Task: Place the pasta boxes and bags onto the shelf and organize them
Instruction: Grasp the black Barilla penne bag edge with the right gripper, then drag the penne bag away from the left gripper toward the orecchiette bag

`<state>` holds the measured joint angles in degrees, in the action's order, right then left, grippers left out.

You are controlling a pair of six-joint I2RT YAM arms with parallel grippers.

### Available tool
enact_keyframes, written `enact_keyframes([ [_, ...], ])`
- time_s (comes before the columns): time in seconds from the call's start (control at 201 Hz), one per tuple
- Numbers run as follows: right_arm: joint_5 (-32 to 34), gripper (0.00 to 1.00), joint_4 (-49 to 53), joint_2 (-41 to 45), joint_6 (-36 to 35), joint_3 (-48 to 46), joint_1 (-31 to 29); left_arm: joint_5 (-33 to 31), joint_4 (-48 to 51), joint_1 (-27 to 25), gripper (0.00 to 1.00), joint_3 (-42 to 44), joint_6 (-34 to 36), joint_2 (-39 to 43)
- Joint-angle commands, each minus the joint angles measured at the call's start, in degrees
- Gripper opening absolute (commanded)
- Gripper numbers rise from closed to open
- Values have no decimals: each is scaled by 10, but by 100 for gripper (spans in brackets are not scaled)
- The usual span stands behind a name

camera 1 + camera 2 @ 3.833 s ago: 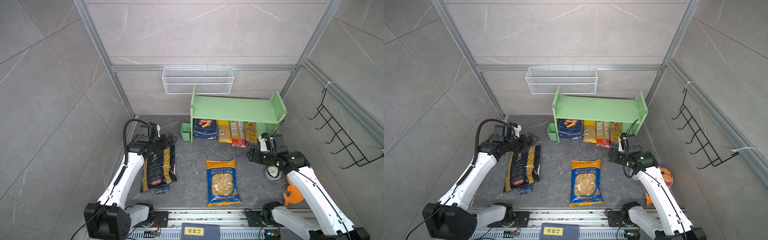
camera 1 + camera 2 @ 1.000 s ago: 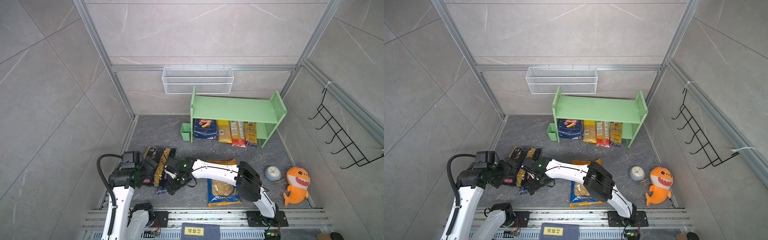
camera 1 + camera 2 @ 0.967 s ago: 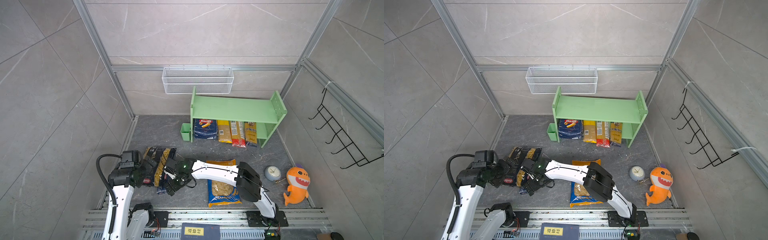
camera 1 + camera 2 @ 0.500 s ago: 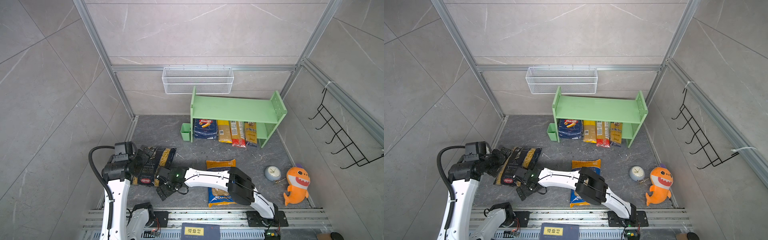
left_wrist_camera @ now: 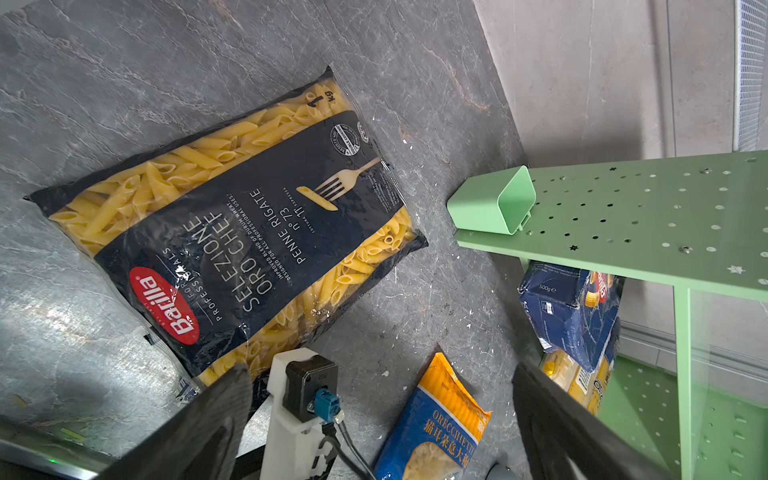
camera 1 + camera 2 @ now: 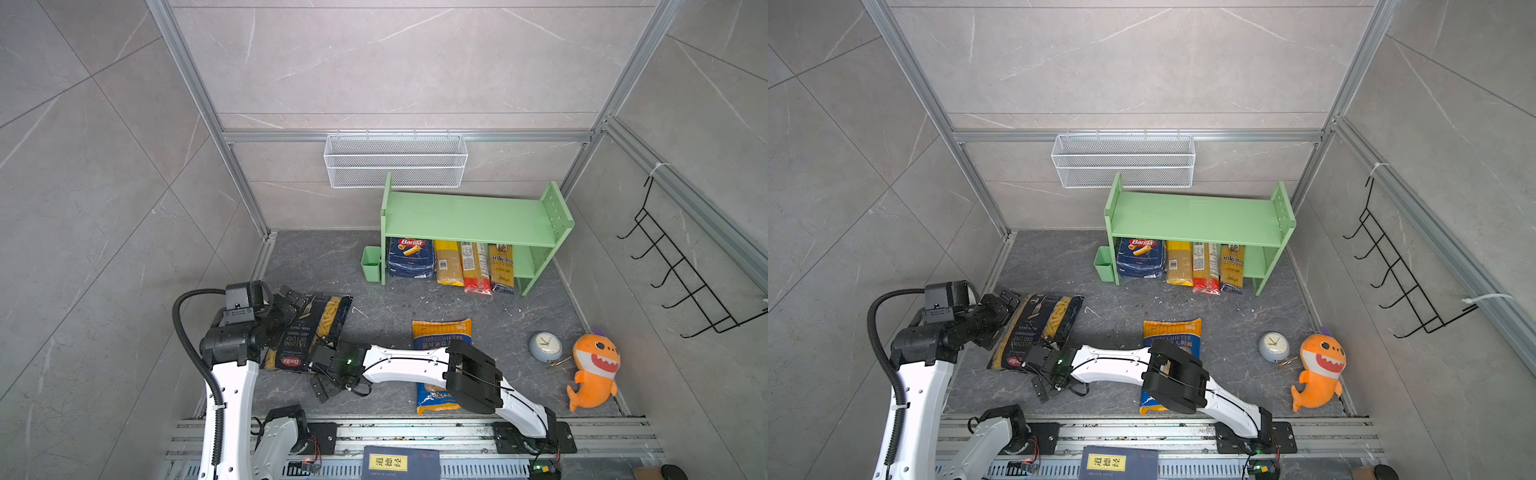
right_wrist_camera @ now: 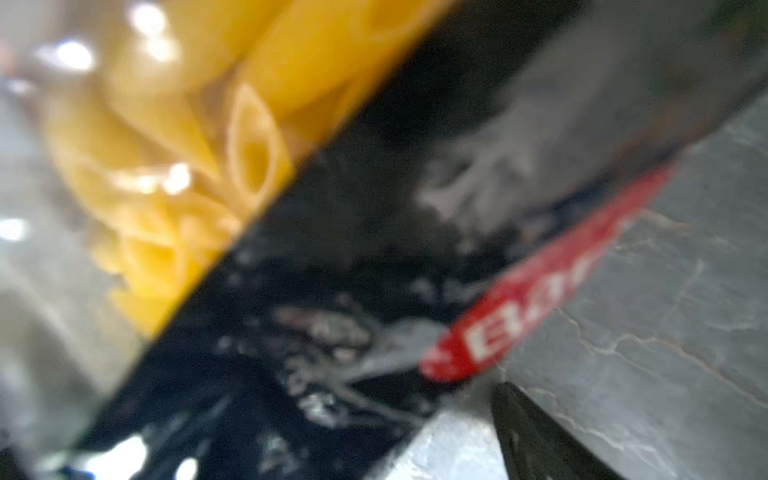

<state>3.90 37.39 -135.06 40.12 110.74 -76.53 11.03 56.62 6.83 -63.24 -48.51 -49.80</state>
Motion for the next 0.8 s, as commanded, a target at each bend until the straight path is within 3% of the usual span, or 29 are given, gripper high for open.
enact_keyframes([
  [0.0, 29, 96, 3, -37, 19, 35, -13, 3, 1, -6, 99, -33, -6, 4],
  [0.254, 88, 95, 95, -113, 36, 146, -22, -5, 12, -17, 100, -51, -3, 2],
  [0.398, 165, 93, 239, -175, 79, 240, -20, -8, 17, -19, 100, -53, -3, 5],
  [0.478, 176, 89, 289, -198, 96, 267, -12, -11, 17, -20, 100, -52, -3, 7],
  [0.667, 178, 77, 226, -139, 105, 137, -3, -12, 10, -19, 100, -54, -4, 5],
  [0.797, 164, 53, 154, -69, 107, 18, 8, -13, 7, -19, 100, -57, -2, -1],
])
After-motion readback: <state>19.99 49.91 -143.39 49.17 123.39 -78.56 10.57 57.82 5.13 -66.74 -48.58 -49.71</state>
